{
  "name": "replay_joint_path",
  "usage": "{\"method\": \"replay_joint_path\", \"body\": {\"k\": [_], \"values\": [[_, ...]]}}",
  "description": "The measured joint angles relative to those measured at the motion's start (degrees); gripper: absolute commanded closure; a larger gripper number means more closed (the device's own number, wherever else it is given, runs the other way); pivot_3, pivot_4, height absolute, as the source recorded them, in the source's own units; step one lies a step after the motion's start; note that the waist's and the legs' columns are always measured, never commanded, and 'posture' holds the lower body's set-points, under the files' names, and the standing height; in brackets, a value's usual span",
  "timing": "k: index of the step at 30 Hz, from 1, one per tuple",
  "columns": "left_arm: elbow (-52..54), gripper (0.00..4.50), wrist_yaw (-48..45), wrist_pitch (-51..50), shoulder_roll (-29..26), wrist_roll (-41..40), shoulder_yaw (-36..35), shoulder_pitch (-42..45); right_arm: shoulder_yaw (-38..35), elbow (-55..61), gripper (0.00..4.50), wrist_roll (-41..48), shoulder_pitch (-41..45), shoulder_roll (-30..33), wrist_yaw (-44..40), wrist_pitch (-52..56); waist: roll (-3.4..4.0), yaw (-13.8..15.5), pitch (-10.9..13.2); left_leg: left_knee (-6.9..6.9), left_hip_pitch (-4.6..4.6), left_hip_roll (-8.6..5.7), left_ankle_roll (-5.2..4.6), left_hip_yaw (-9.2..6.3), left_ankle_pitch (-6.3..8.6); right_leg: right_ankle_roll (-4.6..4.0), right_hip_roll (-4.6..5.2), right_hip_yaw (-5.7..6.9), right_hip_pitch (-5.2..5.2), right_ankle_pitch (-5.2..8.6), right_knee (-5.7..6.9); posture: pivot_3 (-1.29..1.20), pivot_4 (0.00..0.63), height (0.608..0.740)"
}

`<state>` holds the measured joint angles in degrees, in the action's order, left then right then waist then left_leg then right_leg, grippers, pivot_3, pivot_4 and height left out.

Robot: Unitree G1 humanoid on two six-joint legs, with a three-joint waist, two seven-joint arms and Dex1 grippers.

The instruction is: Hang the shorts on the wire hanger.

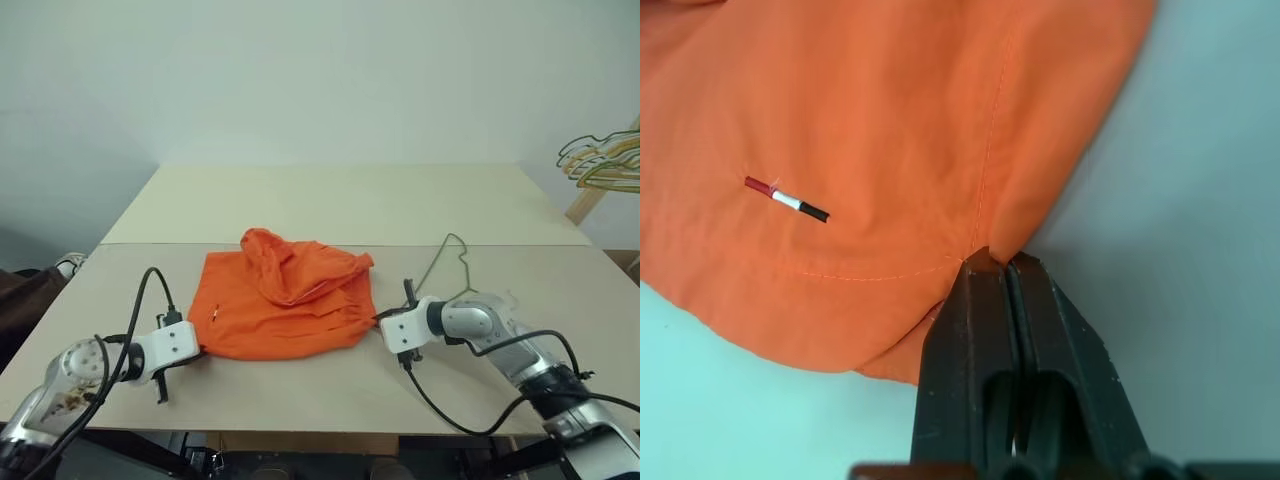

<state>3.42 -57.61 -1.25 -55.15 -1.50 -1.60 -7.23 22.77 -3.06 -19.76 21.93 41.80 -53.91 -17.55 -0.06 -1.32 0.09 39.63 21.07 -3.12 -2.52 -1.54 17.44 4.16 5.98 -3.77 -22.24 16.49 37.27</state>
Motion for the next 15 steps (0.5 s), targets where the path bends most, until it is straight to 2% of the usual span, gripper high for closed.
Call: {"method": "replay_joint_path", "body": {"k": [5,9,11,15], "values": [[9.3,4.47,-4.0,-5.2,-4.1,-4.4,-5.5,-6.6,-1.2,11.2,4.50,7.3,-3.1,3.9,-7.5,5.6,-0.16,0.4,0.1,0.03,-0.02,0.03,-0.04,0.00,0.02,0.00,0.03,0.06,0.03,0.00,-0.14,-0.01,0.000,0.740],[12.0,4.47,-6.0,-8.2,-6.0,-5.5,-6.1,-4.8,-1.6,15.5,4.50,12.9,-2.9,4.7,-11.7,10.6,-0.22,0.9,0.1,0.04,-0.19,0.02,-0.03,0.00,0.01,0.00,0.02,0.09,0.17,0.00,-0.13,0.01,0.000,0.740],[9.6,4.47,-5.2,-8.5,-4.6,-5.0,-4.2,3.2,-1.7,14.1,4.50,14.6,0.0,2.2,-11.8,14.0,-0.31,1.4,0.2,0.08,-0.20,0.00,0.03,-0.01,-0.05,-0.06,-0.02,0.12,0.14,-0.03,-0.10,0.01,0.000,0.740],[-4.8,4.47,4.9,-2.4,5.8,2.1,2.0,26.4,-2.7,2.7,4.50,11.8,14.0,-4.6,-4.5,19.8,-0.45,2.0,0.2,0.08,-0.25,-0.05,0.25,-0.03,-0.25,-0.17,-0.22,0.16,0.07,-0.24,-0.06,0.00,0.000,0.740]]}}
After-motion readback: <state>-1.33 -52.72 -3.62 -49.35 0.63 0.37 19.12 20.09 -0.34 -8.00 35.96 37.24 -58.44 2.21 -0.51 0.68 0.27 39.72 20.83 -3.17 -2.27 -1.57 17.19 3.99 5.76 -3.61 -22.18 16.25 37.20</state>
